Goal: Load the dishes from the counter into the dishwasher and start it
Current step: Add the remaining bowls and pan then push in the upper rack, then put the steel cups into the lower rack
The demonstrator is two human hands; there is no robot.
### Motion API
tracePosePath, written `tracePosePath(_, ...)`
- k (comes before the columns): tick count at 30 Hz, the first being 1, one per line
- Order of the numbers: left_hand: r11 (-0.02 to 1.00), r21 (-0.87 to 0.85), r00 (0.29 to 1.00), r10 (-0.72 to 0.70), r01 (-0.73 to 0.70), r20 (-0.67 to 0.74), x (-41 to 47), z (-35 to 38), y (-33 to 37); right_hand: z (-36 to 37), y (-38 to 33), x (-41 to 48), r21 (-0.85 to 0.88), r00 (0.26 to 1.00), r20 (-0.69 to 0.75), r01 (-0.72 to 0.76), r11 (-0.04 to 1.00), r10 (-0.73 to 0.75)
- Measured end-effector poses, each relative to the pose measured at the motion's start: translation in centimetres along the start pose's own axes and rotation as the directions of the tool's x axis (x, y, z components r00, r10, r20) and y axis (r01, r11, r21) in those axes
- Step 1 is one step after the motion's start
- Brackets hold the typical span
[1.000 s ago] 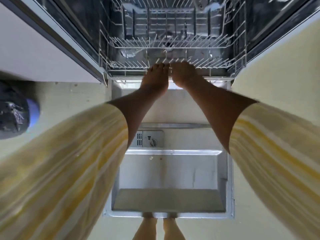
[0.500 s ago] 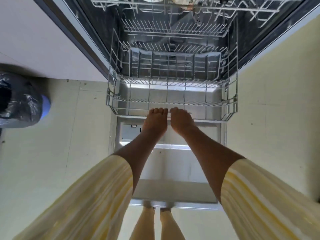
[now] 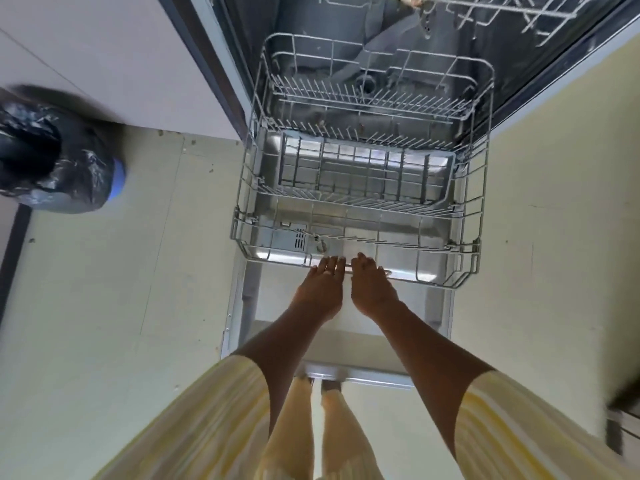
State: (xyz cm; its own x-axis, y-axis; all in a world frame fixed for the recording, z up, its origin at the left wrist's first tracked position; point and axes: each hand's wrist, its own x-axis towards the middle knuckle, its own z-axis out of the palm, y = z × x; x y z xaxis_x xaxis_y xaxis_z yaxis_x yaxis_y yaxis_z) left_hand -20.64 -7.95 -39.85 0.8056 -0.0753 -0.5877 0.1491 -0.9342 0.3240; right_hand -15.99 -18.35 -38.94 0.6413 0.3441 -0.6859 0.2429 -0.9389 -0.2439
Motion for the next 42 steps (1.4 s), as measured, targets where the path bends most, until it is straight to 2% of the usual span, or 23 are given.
tracePosePath(6,0.961,-0.258,0.988,-0.127,0.102,-0.083,-6.7,-3.5,-0.2,-1.5,-3.5,-4.6,-0.173,0.992,0.026,0.128,0.977,-0.125)
tracePosePath(10,0.948,-0.251,0.948,-0.247,0.194,-0.200,-13.1,-6.0,-0.9,-3.2,-7.4,-8.8,-0.211,0.981,0.015,0.193,0.958,-0.194)
tracePosePath(15,0.876,-0.333,0.874,-0.433,0.350,-0.220,-21.0,-9.7,-1.6,-5.7,-13.9,-15.1,-0.254,0.960,0.004,0.272,0.928,-0.280)
tracePosePath(19,0.869,-0.276,0.850,-0.474,0.410,-0.231,-26.9,-10.5,-4.6,-7.5,-20.2,-19.7,-0.316,0.926,0.027,0.365,0.876,-0.376)
tracePosePath(21,0.792,-0.387,0.786,-0.577,0.473,-0.220,-30.3,-12.2,-5.7,-8.0,-23.5,-21.8,-0.335,0.911,0.079,0.408,0.850,-0.406)
tracePosePath(23,0.758,-0.405,0.744,-0.626,0.511,-0.234,-33.1,-13.8,-7.4,-8.1,-26.9,-23.3,-0.358,0.902,0.094,0.426,0.831,-0.422)
tracePosePath(27,0.704,-0.483,0.686,-0.682,0.521,-0.254,-37.7,-16.4,-13.1,-7.5,-34.5,-24.9,-0.367,0.880,0.097,0.465,0.805,-0.465)
tracePosePath(36,0.693,-0.482,0.636,-0.707,0.536,-0.310,-44.7,-23.8,-27.4,-5.9,-51.2,-25.0,-0.383,0.860,0.046,0.485,0.786,-0.508)
tracePosePath(42,0.713,-0.477,0.641,-0.689,0.514,-0.338,-44.1,-28.7,-33.7,-9.0,-58.0,-21.6,-0.377,0.863,-0.024,0.459,0.804,-0.504)
